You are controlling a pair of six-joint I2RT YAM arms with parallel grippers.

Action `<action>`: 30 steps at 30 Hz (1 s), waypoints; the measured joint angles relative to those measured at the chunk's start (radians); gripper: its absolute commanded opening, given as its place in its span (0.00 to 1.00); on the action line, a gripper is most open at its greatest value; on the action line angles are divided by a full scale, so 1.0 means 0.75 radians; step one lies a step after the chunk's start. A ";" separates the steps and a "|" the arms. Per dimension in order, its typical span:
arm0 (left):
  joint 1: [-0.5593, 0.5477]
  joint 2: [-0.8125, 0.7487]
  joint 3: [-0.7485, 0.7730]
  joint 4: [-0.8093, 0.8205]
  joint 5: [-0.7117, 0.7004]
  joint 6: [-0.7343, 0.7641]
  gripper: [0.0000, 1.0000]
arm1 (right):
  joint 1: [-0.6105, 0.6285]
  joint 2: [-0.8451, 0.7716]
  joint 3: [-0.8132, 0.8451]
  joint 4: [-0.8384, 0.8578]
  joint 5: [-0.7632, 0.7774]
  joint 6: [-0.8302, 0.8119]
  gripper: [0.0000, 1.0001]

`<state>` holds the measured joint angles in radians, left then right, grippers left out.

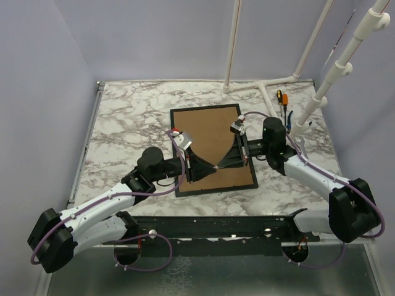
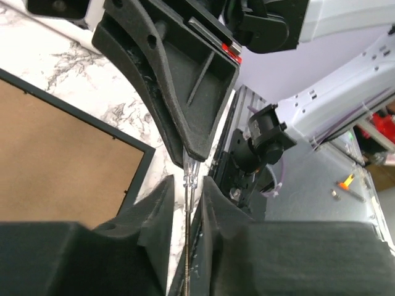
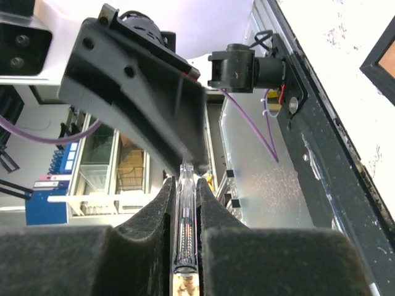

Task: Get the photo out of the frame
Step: Adjust the screwdriver.

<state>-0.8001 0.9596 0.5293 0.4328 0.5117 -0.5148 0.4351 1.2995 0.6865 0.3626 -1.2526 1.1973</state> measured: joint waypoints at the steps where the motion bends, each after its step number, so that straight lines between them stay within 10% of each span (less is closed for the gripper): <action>1: -0.001 0.001 0.000 -0.008 -0.012 0.000 0.50 | 0.001 0.000 0.017 -0.051 0.012 -0.042 0.01; 9: 0.002 -0.062 0.010 -0.193 -0.296 0.006 0.72 | 0.001 -0.004 0.057 -0.216 0.172 -0.328 0.01; 20: 0.066 -0.201 0.018 -0.487 -0.860 -0.047 0.71 | 0.005 0.238 -0.093 -0.124 0.397 -0.604 0.01; 30: 0.401 -0.131 -0.013 -0.685 -0.959 -0.202 0.70 | 0.108 0.141 -0.101 -0.099 0.720 -0.664 0.01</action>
<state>-0.4995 0.8612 0.5198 -0.0807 -0.2073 -0.6662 0.5163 1.4055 0.6106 0.2886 -0.7124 0.6994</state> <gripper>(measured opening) 0.703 0.133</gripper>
